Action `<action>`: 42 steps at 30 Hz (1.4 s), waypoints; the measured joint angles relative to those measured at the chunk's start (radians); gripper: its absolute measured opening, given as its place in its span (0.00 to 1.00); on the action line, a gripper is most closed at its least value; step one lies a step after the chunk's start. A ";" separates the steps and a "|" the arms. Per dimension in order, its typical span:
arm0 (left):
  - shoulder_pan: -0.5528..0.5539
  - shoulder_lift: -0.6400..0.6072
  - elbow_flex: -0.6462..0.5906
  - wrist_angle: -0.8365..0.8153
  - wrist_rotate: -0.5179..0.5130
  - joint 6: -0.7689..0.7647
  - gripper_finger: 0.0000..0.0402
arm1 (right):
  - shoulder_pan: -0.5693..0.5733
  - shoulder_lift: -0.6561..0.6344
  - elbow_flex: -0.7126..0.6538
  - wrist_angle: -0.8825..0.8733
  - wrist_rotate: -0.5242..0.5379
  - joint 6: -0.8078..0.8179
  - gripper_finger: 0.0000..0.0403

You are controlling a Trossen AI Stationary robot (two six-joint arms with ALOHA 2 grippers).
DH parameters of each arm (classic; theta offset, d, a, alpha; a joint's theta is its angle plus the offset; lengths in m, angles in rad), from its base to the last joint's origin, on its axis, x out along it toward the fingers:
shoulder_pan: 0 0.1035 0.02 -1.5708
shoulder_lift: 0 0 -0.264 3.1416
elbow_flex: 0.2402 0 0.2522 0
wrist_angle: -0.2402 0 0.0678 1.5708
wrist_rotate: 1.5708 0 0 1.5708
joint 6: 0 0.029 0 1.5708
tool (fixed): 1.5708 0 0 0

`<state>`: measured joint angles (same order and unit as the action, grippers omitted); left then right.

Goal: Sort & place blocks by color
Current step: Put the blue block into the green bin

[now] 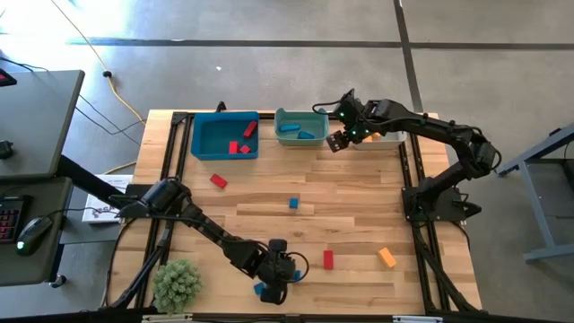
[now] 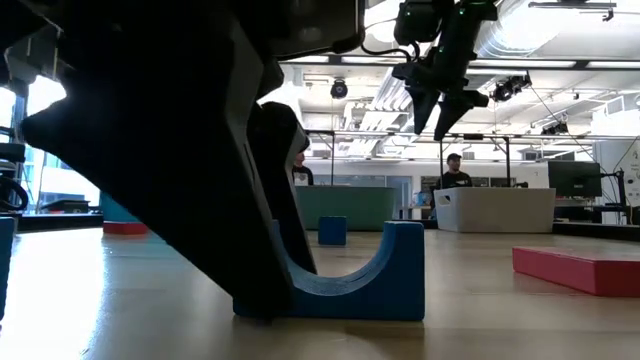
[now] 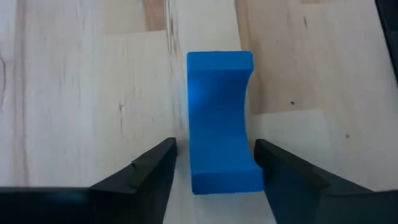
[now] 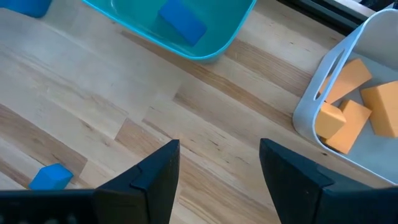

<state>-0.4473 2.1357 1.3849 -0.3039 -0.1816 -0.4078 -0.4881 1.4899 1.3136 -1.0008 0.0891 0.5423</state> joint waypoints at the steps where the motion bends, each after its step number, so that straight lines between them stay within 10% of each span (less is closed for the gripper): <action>1: 0.000 0.000 0.000 0.000 -0.004 0.004 0.48 | 0.000 0.000 0.000 0.000 0.006 0.000 0.52; 8: 0.020 0.002 0.000 0.017 0.006 0.060 0.26 | 0.000 0.000 0.000 -0.003 0.008 0.000 0.52; 42: 0.458 -0.244 -0.002 -0.042 0.035 0.371 0.26 | -0.037 0.000 0.000 -0.030 0.015 -0.072 0.52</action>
<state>0.0109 1.8912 1.3830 -0.3454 -0.1470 -0.0363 -0.5254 1.4895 1.3136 -1.0312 0.1042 0.4699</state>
